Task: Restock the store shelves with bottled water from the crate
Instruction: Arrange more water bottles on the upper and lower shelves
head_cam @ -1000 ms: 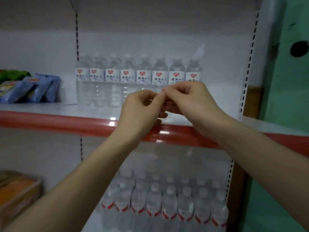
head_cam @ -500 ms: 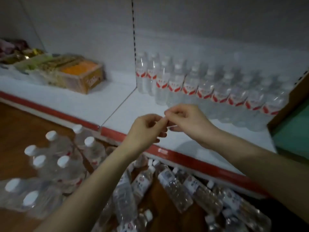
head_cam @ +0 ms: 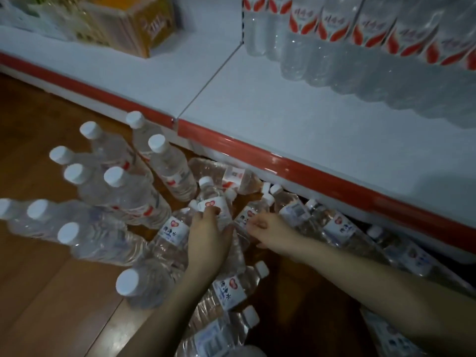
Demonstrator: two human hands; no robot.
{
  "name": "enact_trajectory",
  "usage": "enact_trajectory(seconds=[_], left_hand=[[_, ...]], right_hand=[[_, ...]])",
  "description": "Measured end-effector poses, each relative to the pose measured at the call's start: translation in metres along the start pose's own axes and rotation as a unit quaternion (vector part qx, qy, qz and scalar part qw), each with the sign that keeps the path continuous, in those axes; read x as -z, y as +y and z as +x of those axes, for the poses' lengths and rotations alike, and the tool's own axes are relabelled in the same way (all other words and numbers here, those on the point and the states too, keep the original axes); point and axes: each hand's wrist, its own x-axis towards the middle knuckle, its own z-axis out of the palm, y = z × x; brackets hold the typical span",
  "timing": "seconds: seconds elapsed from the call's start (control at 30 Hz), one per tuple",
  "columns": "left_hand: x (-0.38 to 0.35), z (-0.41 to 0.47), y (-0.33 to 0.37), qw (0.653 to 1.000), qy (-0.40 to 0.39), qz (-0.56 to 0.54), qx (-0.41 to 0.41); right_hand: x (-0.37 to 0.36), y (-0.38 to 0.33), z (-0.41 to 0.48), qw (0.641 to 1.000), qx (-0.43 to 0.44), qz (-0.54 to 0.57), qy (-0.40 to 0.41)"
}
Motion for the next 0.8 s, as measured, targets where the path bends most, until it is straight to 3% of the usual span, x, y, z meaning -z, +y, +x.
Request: enact_trajectory(seconds=[0.17, 0.23, 0.37, 0.47, 0.8], left_hand=[[-0.003, 0.008, -0.017, 0.998, 0.009, -0.004, 0.057], [-0.004, 0.011, -0.024, 0.992, -0.027, -0.076, 0.095], [-0.003, 0.005, -0.028, 0.945, -0.100, -0.266, 0.162], [0.000, 0.002, -0.025, 0.911, -0.122, -0.350, 0.180], [0.003, -0.011, -0.015, 0.854, -0.137, -0.469, 0.176]], right_hand=[[-0.030, 0.002, 0.011, 0.996, -0.002, 0.035, -0.078], [-0.030, 0.003, 0.013, 0.994, -0.001, 0.065, -0.086], [-0.027, 0.007, 0.009, 0.990, 0.001, 0.097, -0.104], [-0.027, 0.012, 0.006, 0.986, -0.001, 0.129, -0.103], [-0.006, 0.014, -0.008, 0.990, 0.023, 0.132, -0.050]])
